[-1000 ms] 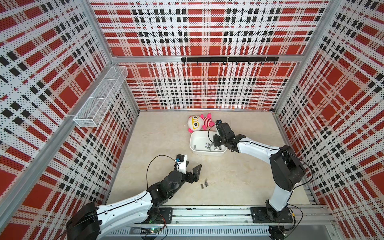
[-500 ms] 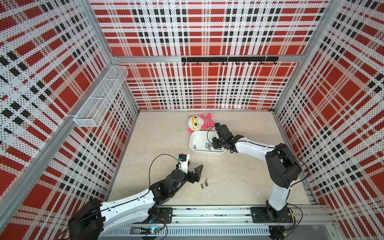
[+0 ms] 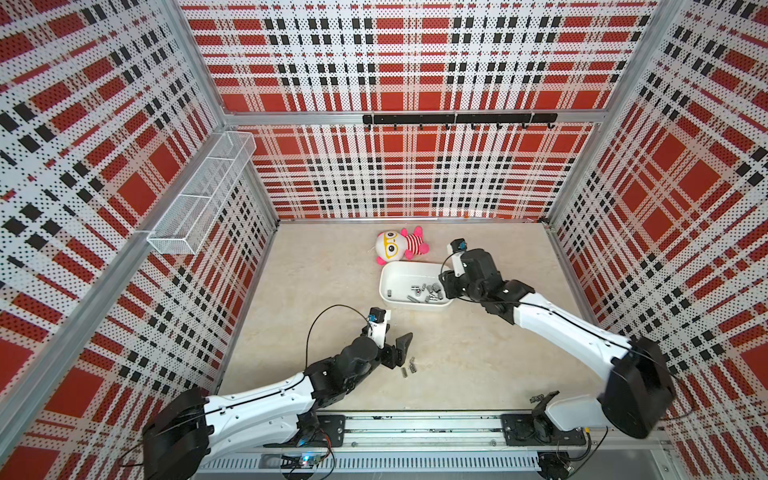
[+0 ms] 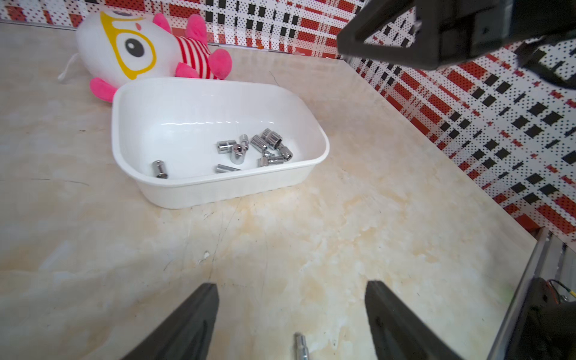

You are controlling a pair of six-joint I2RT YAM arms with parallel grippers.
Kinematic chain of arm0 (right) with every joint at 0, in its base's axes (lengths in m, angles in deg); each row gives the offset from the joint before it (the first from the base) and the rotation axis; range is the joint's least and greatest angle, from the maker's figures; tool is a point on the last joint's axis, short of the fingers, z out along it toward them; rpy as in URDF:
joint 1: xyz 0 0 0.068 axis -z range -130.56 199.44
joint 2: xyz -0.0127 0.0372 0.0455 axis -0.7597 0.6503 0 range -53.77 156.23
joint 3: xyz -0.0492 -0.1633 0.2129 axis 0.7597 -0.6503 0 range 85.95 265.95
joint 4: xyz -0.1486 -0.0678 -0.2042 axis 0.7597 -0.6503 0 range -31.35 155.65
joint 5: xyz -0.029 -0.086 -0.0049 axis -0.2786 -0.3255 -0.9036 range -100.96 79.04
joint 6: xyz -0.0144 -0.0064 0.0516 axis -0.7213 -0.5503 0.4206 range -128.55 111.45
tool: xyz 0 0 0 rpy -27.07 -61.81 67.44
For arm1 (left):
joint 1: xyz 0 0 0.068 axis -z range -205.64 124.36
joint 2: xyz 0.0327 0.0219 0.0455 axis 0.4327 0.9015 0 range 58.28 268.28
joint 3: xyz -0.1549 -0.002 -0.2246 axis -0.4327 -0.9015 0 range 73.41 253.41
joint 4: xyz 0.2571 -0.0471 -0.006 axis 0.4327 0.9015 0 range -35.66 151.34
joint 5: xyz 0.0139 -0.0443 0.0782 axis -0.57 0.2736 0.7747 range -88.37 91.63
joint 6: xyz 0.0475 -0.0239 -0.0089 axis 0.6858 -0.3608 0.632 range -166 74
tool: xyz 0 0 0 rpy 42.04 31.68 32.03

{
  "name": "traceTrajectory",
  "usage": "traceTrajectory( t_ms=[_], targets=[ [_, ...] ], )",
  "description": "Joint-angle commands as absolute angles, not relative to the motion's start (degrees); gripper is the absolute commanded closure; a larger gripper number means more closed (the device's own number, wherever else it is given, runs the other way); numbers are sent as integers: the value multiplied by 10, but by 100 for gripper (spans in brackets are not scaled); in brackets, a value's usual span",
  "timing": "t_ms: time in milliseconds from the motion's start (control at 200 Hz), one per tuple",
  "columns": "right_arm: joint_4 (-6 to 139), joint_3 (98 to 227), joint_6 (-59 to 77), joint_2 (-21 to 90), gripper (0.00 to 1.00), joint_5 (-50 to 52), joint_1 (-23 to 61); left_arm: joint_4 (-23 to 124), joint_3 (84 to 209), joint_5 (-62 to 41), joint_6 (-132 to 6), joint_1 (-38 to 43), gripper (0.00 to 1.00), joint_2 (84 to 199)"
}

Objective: Put the socket on the desktop into the storage box
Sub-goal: Place the socket head in the storage box, then pick up the socket head from the center of the board.

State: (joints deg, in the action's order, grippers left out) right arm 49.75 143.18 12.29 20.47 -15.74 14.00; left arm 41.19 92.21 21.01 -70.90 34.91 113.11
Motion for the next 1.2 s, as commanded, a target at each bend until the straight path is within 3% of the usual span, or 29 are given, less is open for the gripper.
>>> traceTrajectory(
  t_ms=[0,195,326,591,1192],
  targets=[
    [493,1366,126,102,67,-160,141,439,949,244,-685,378,20,1156],
    [535,1187,169,-75,63,-155,141,453,971,261,-676,400,20,1198],
    [571,1094,196,-133,61,-173,141,465,980,257,-674,405,20,1209],
    [578,1065,211,-138,64,-182,140,556,1035,335,-656,480,20,1233],
    [589,1048,206,-121,63,-218,141,630,1082,286,-698,482,24,1367]
  ],
)
